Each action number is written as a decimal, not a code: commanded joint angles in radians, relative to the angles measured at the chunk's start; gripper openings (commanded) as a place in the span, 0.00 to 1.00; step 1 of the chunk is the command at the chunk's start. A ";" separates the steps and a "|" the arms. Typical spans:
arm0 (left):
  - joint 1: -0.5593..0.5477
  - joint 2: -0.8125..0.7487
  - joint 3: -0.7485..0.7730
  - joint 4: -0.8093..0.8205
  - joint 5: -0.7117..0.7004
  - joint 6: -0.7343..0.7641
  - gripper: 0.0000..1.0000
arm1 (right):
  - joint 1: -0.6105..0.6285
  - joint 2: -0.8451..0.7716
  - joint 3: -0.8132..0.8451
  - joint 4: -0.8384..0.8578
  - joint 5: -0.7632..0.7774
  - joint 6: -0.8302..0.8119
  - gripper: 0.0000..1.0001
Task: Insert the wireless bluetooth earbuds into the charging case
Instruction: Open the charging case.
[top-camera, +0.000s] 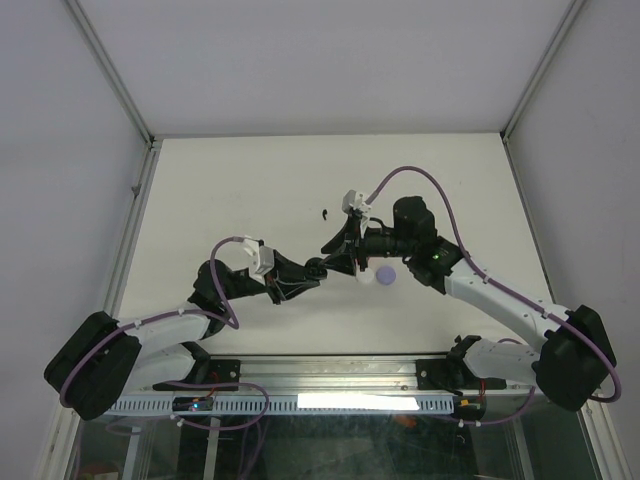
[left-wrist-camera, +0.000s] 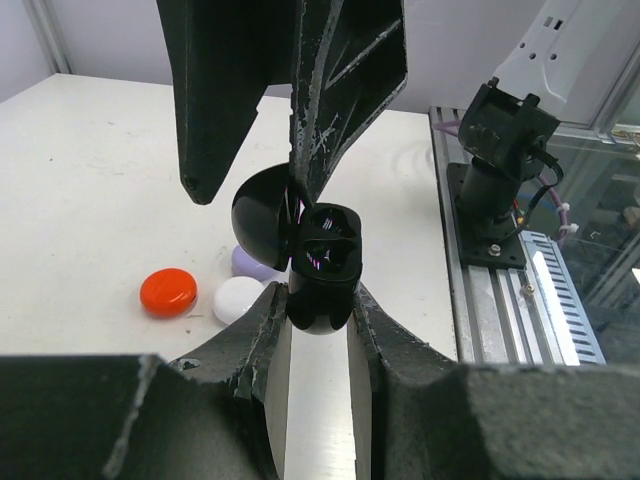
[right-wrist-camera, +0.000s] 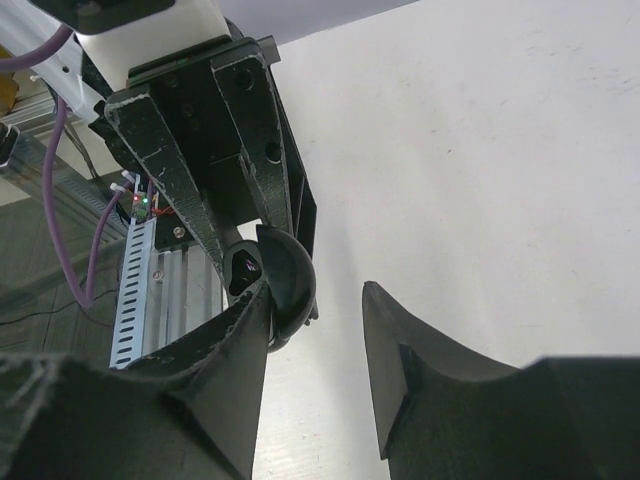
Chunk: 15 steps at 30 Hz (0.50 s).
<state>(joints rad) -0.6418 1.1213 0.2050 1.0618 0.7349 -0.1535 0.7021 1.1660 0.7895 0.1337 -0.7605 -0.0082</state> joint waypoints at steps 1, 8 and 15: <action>-0.013 -0.039 0.019 0.001 0.020 0.070 0.00 | -0.009 -0.006 0.064 0.019 0.058 -0.008 0.44; -0.012 -0.051 0.028 -0.160 -0.238 0.030 0.00 | -0.009 -0.011 0.091 -0.035 0.102 0.011 0.50; 0.039 -0.063 0.005 -0.250 -0.487 -0.065 0.00 | -0.005 0.078 0.099 -0.146 0.318 0.015 0.51</action>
<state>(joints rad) -0.6308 1.0893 0.2054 0.8490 0.4255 -0.1688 0.6971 1.1900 0.8486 0.0410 -0.5827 -0.0025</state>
